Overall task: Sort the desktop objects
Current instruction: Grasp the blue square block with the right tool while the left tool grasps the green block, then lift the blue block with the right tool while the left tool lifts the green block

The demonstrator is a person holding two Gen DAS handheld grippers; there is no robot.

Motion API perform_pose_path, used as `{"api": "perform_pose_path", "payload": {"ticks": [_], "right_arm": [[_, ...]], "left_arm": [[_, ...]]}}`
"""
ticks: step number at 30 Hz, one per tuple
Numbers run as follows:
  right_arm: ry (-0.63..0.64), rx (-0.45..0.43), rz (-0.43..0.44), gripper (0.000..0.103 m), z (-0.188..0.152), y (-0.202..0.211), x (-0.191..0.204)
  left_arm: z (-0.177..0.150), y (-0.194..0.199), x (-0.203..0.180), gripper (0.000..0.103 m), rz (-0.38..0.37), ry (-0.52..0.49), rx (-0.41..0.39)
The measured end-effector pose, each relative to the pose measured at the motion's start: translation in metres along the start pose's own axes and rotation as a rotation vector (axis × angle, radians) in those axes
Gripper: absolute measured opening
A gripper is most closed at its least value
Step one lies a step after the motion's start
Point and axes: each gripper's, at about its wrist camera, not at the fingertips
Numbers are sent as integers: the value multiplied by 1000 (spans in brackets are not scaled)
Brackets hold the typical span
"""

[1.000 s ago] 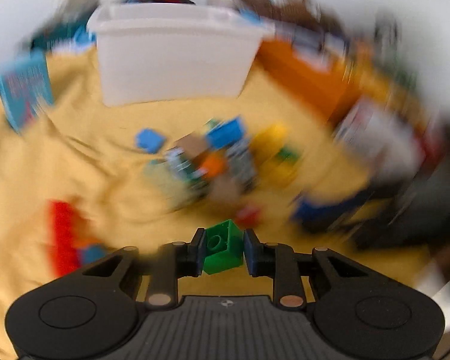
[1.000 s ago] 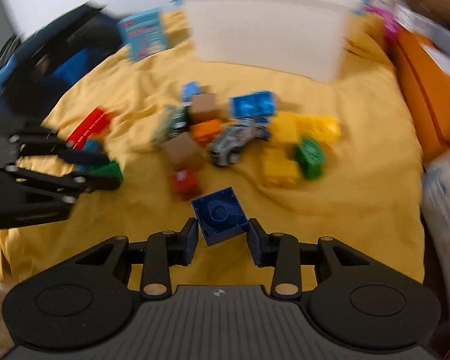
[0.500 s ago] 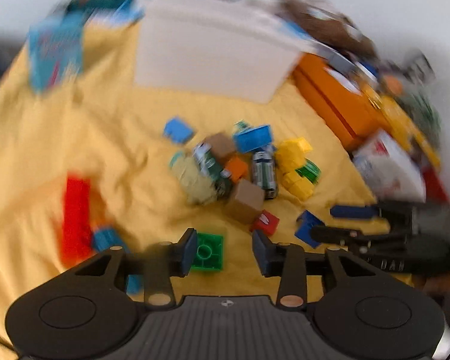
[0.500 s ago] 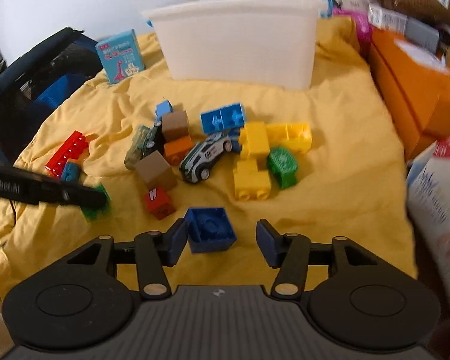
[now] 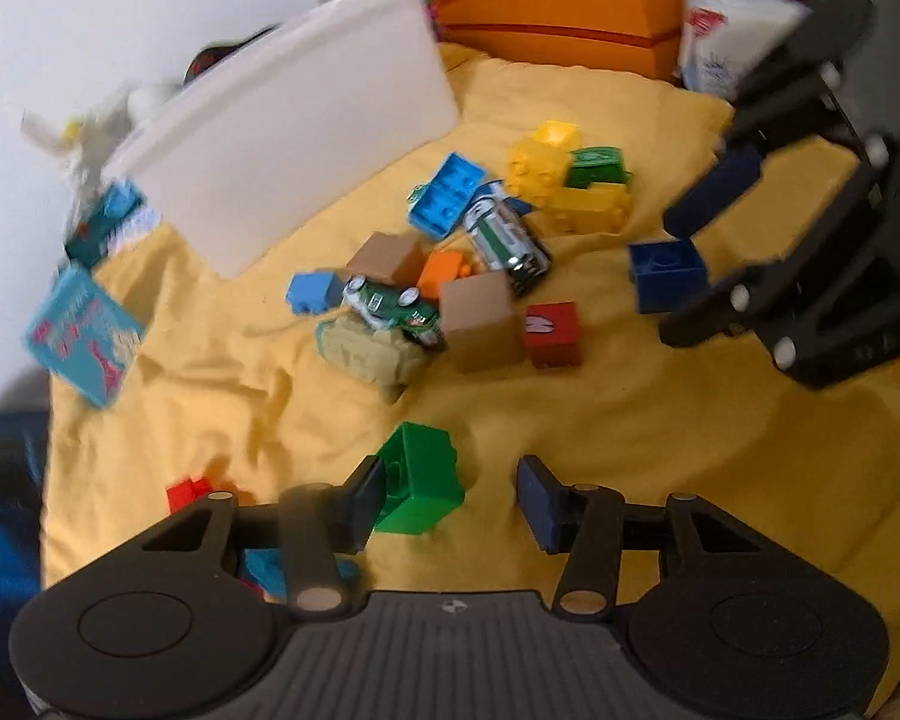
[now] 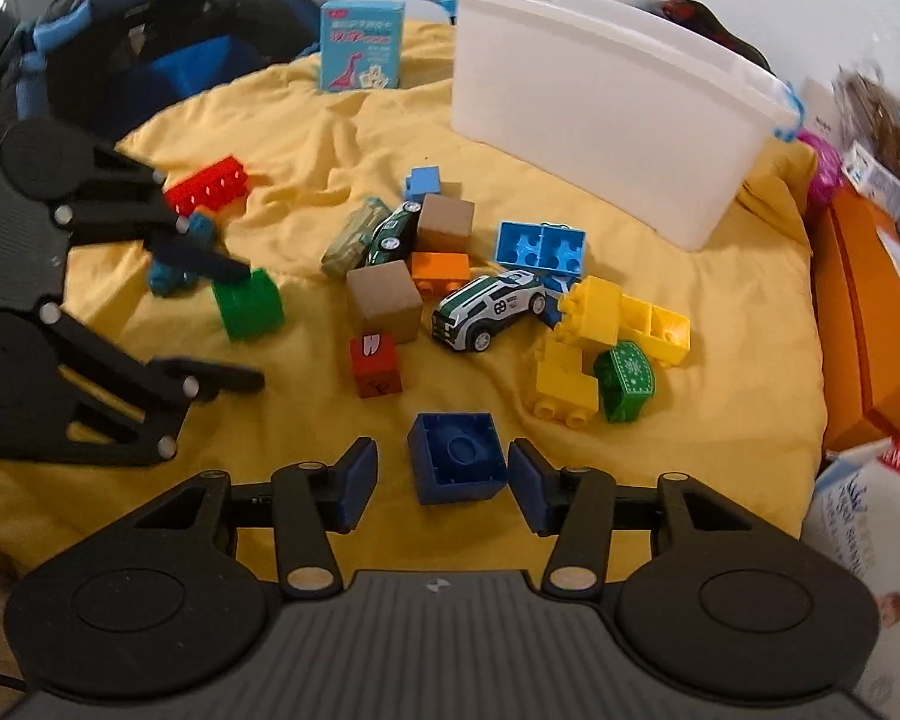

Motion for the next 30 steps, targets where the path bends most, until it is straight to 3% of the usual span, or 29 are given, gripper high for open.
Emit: {"api": "perform_pose_path", "payload": {"ticks": [2,3,4,5,6,7,9,11,13,15,18,20,23,26,30], "right_arm": [[23,7,-13,51,0,-5,2],[31,7,-17,45,-1,-8,2],[33,9,-26,43,-1,-11,2],[32,11,-39,33,-1,-13,1],[18,19,-49,24,0,-15,-1],[-17,29,-32,24,1,-15,-6],[-161,30,67,24,4,-9,-21],[-363,21,236,24,4,-5,-42],[-538,58,401,24,-1,-11,-60],[-659,104,465,25,-8,-23,-69],[-650,135,382,30,-11,-27,-68],[-634,113,342,39,-13,-21,-68],[-608,69,284,50,-14,-11,-69],[-581,50,201,52,-10,-8,-77],[-511,23,207,58,-3,1,-73]], "left_arm": [[-1,-1,8,30,23,34,-9],[-1,-1,14,30,9,57,-6],[-1,0,24,30,-41,123,-7],[-1,4,33,30,-102,204,-22],[-2,10,45,30,-199,314,-51],[-4,14,57,30,-297,424,-75],[-11,12,71,30,-471,611,-98],[-16,2,71,30,-535,699,-64],[-21,-14,72,31,-532,749,6],[-23,-18,72,33,-485,756,46],[-17,-6,65,48,-332,618,23],[-11,7,58,53,-220,503,-10],[-9,16,53,55,-111,389,-22],[-6,23,54,55,-110,343,-30],[-8,20,45,57,-126,346,6]]}}
Point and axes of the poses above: each gripper's, at about its wrist camera, not at the fingertips, and y roughly against the way its jaws point, x to its left, z to its top, and after that the axes turned 4 degrees about -y, right-handed
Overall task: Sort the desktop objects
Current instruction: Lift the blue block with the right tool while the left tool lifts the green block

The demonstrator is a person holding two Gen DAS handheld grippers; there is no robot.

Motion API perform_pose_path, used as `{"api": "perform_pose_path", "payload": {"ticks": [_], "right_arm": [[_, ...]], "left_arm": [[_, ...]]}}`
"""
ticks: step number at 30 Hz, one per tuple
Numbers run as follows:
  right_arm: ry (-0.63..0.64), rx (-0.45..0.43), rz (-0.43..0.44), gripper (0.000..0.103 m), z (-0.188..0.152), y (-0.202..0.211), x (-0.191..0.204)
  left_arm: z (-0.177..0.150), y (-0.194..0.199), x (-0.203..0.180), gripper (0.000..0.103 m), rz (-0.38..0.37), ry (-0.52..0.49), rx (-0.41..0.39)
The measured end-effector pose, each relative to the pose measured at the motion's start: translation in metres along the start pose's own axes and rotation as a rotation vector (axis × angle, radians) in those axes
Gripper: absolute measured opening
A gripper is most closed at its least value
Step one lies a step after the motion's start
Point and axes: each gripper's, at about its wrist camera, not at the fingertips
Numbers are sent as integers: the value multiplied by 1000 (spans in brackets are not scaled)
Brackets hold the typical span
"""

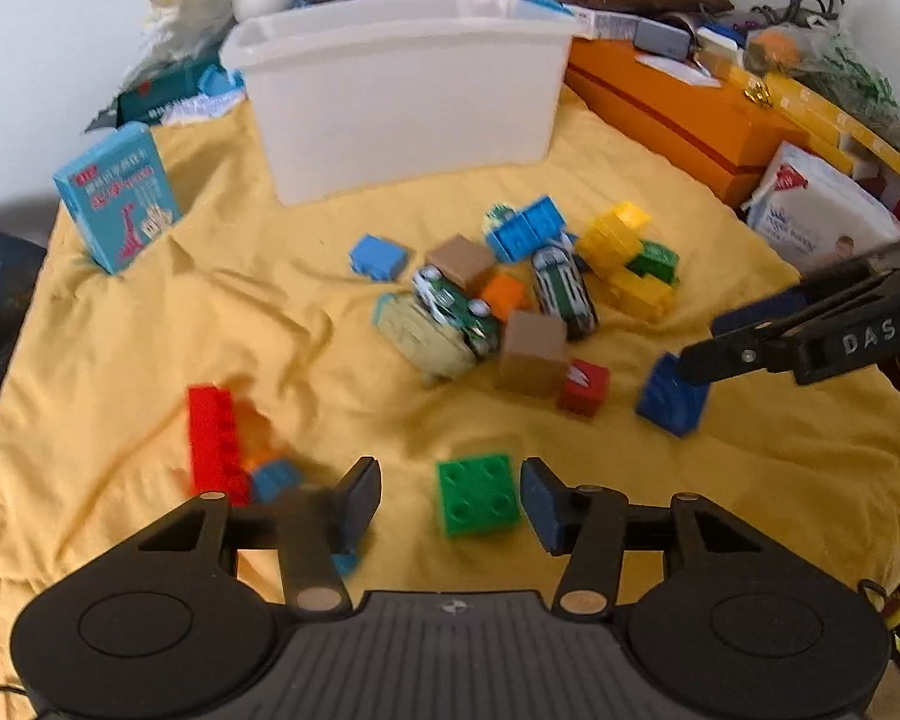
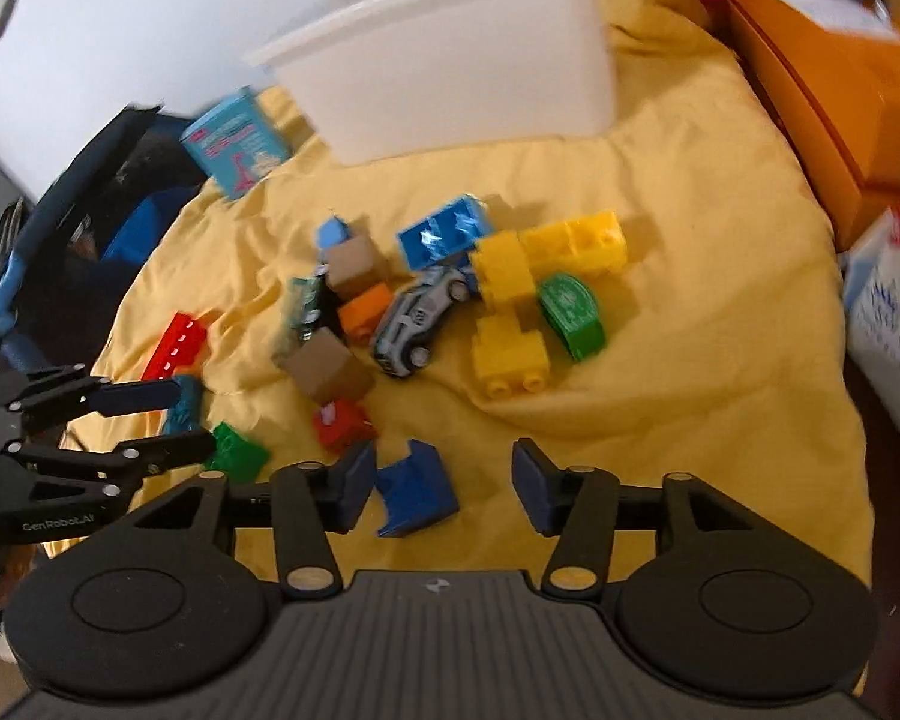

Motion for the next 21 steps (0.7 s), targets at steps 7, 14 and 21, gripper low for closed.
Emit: {"api": "perform_pose_path", "payload": {"ticks": [7,14,21], "right_arm": [[268,70,-80,57,-9,-23,38],[270,65,-99,36,-7,-23,33],[212,-121,-84,36,56,20,29]], "left_arm": [[-13,-24,-12,47,7,-39,71],[13,-2,-3,34,13,-42,-50],[101,27,35,34,75,-17,-246]]}}
Point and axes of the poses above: each gripper's, at about its wrist camera, not at the fingertips, and y roughly against the way its jaws point, x to its left, z to its top, and after that the axes turned 4 degrees about -y, right-handed
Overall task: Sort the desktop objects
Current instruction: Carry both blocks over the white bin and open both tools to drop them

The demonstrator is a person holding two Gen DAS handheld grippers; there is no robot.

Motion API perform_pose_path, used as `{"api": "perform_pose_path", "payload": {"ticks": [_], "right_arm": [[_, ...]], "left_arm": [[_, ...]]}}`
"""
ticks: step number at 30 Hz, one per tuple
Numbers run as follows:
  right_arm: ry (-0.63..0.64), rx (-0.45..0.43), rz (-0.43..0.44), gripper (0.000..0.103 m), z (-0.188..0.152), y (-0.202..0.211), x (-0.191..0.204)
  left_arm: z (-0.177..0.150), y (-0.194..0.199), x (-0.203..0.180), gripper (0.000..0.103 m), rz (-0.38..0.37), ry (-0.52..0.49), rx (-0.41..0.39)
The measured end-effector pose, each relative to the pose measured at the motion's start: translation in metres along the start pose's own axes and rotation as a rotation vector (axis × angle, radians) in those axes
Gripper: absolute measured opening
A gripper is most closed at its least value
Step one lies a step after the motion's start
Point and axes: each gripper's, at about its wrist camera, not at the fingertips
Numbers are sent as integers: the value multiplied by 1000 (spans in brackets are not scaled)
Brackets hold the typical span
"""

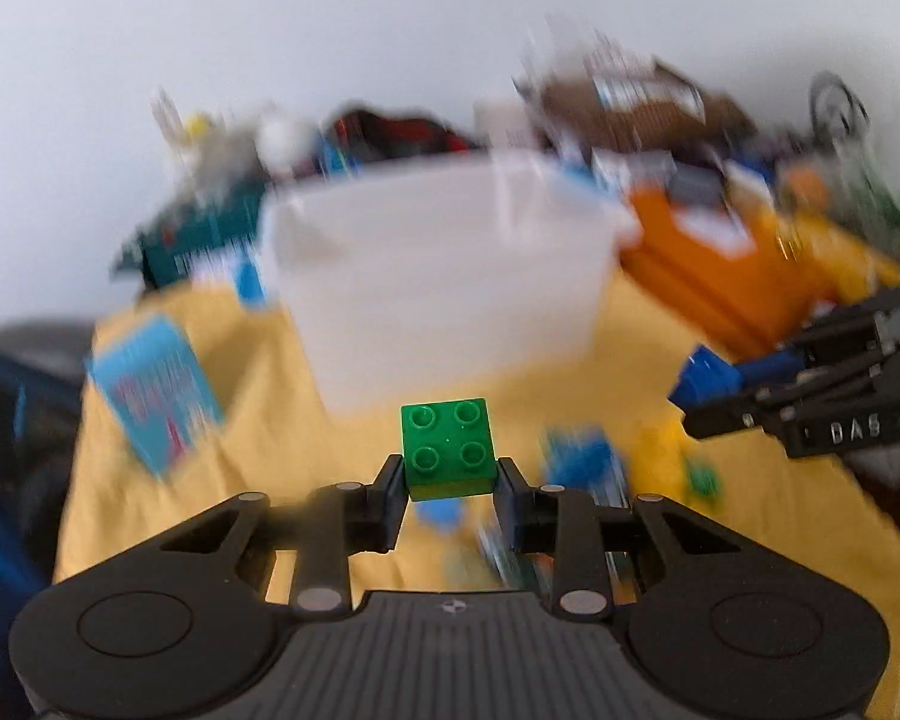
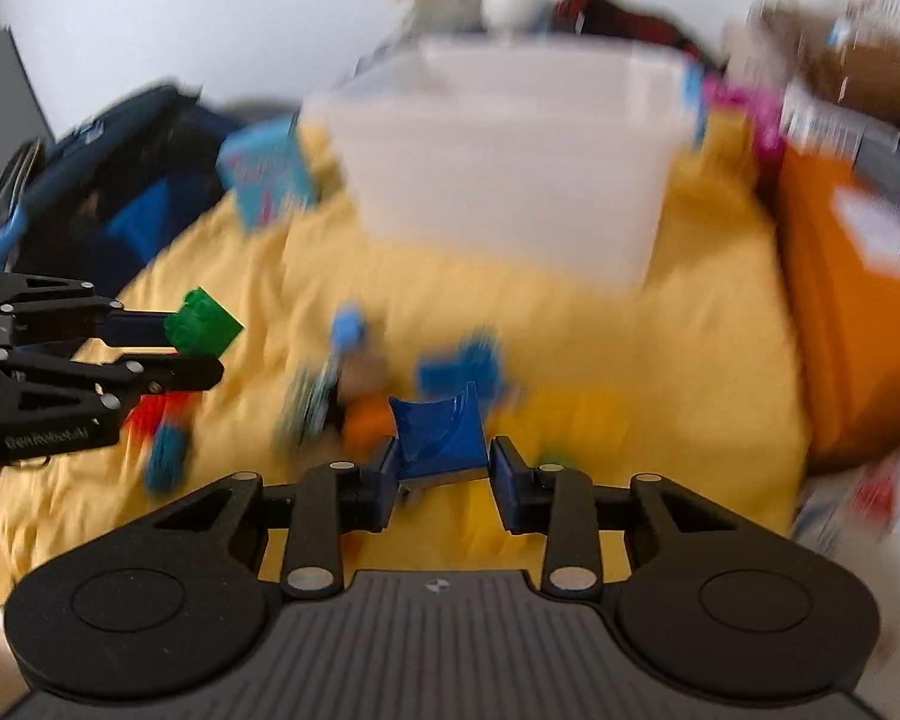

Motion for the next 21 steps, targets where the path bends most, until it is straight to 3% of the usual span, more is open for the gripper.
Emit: {"api": "perform_pose_path", "payload": {"ticks": [6,9,14,18,21], "right_arm": [[1,-126,-84,36,71,2,-14],[-29,-175,-124,36,101,-6,-22],[-105,-240,-132,36,150,-20,-33],[-135,-250,-147,37,181,-43,-40],[-146,-209,-172,37,186,-65,-45]], "left_arm": [[69,-31,26,34,91,26,-57],[99,-50,40,34,86,83,-76],[136,-84,50,34,140,88,-82],[148,-115,49,34,146,97,-51],[145,-138,46,34,147,88,-2]]}}
Point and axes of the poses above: each gripper's, at about its wrist camera, not at the fingertips, and y roughly against the way its jaws point, x to its left, z to its top, and after that the axes turned 4 degrees about -y, right-handed
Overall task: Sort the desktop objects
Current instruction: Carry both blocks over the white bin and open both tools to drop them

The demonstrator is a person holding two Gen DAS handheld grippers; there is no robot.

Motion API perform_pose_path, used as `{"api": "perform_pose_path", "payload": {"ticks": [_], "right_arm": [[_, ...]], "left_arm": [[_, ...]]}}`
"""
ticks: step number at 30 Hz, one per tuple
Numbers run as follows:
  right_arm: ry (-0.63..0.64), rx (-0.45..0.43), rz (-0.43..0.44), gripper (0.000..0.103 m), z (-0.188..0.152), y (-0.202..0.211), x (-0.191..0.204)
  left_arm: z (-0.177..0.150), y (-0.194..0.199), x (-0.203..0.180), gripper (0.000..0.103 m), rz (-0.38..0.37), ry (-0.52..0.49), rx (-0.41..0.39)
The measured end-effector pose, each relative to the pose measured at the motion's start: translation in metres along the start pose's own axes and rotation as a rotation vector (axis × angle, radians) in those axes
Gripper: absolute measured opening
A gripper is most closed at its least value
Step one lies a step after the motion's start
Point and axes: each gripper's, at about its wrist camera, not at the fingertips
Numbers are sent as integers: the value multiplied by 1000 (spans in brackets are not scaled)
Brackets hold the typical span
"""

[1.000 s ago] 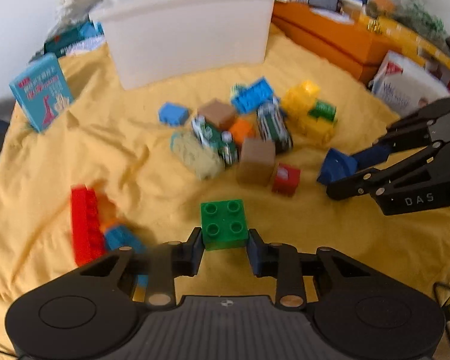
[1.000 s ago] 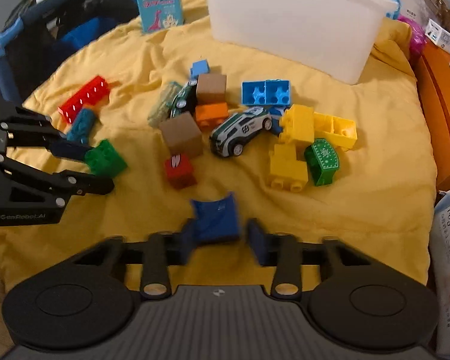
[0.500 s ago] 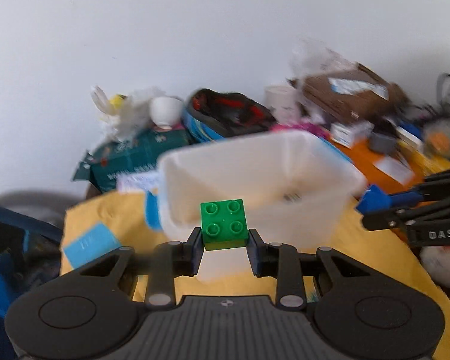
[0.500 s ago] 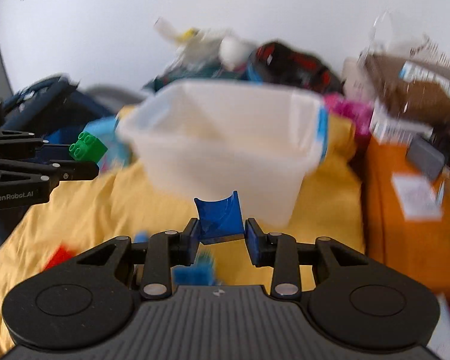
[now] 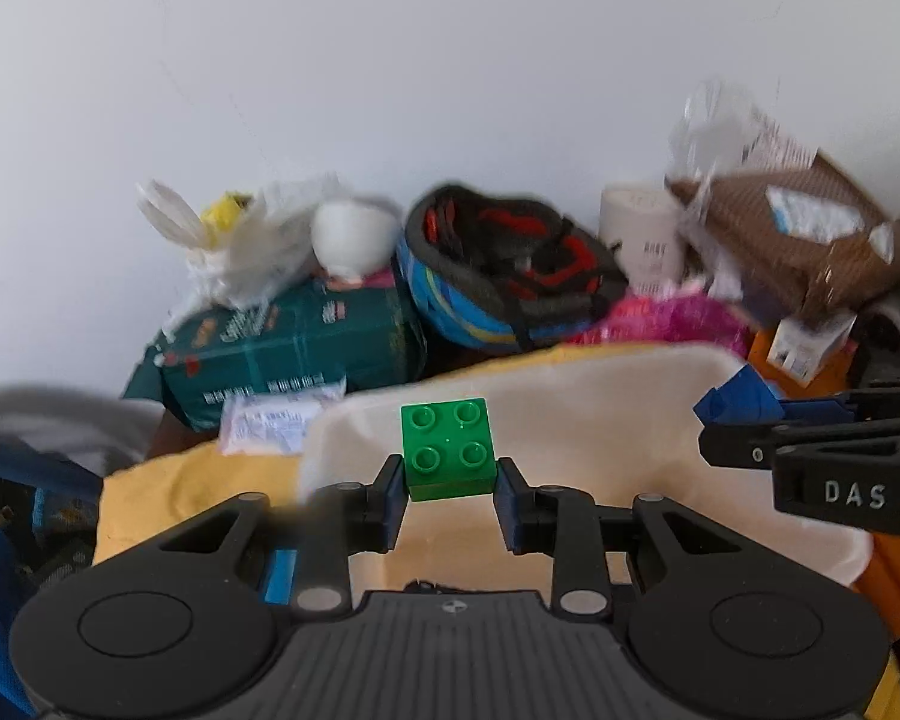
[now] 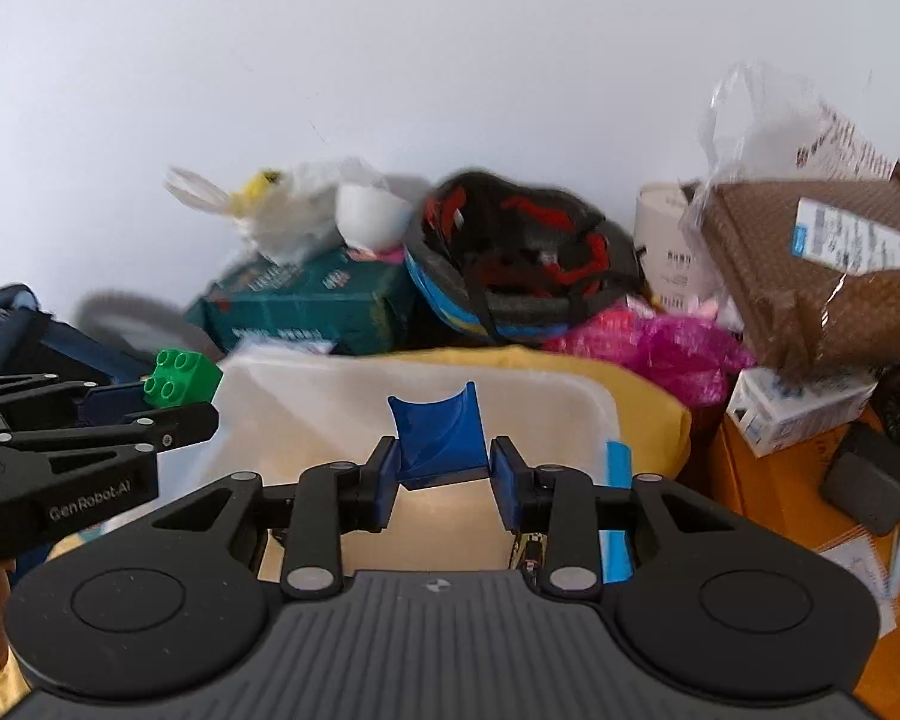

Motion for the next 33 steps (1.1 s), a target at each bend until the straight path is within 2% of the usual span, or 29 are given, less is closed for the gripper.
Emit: {"api": "perform_pose_path", "payload": {"ticks": [4,8,12,15,24,28,33], "right_arm": [[-13,76,-47,38,-14,-25,-3],[-11,131,-54,38,-26,-36,-3],[-6,123,-57,41,-28,-33,-3],[4,107,-54,42,-24,-25,1],[31,42,-24,47,-34,23,11],[56,29,-7,48,-48,47,13],[57,50,6,53,-71,69,16]], "left_arm": [[-11,-16,-2,35,18,12,50],[-18,-24,-6,44,10,-23,83],[-18,-18,-7,52,22,-28,74],[-17,-6,-8,58,28,-24,62],[-30,52,-9,65,51,7,20],[-47,78,-11,68,58,10,17],[-84,104,-10,70,54,21,55]]}}
Point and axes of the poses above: each gripper's, at about its wrist camera, not at the fingertips, and y roughly against the way its jaws point, x to its left, z to its top, and after that the axes turned 4 degrees about -y, right-handed
